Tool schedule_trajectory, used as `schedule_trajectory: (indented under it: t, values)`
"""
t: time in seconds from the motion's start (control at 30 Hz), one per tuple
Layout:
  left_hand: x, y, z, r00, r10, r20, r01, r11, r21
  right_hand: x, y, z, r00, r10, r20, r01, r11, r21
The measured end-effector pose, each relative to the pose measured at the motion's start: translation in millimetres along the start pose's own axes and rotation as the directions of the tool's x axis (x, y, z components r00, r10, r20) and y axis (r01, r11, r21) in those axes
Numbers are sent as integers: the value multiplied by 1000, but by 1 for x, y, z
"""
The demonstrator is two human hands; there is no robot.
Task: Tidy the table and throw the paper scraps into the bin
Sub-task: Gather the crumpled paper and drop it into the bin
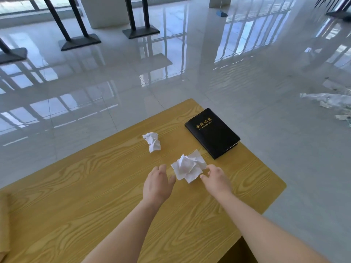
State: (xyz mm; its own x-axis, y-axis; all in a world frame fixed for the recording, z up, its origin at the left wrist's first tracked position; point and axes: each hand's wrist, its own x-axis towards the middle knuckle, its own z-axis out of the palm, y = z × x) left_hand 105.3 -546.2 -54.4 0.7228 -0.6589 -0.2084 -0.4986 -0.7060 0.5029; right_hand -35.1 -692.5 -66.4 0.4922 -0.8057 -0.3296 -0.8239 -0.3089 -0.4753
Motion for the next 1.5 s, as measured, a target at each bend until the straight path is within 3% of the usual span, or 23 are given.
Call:
schedule_trajectory:
  t: [0.2,0.4,0.57,0.67,0.77,0.97,1.07,1.13,1.23,1.5]
  values:
    - [44,21,21,989,-143,-30,142,989,-33,38,-2,12,998,-49,50,51,998,-32]
    - [55,26,37,923,-385,0,371,889,-268,47,4,19,995,-99,-8,99,995,-7]
    - [49,28,37,876,-480,-47,426,814,-395,51,8,16,994,-108,27,106,992,68]
    - [41,24,30,850,-519,-87,430,781,-453,49,2,22,985,-137,103,136,991,16]
    - [32,15,24,835,-538,-114,432,770,-470,44,0,30,978,-199,59,201,979,-32]
    - [9,4,11,813,-564,-144,438,756,-486,41,10,28,980,-196,31,198,979,-53]
    - [-3,1,6,807,-571,-152,430,743,-513,39,5,26,977,-212,-25,213,976,37]
    - [-12,-4,2,806,-574,-142,428,732,-530,38,-6,28,970,-242,36,242,970,8]
    - [-25,-14,-4,808,-576,-126,432,723,-539,34,-16,34,959,-239,149,263,950,-169]
    - [-49,-36,-24,854,-498,-148,357,769,-530,-3,-12,28,982,-188,-20,184,977,-110]
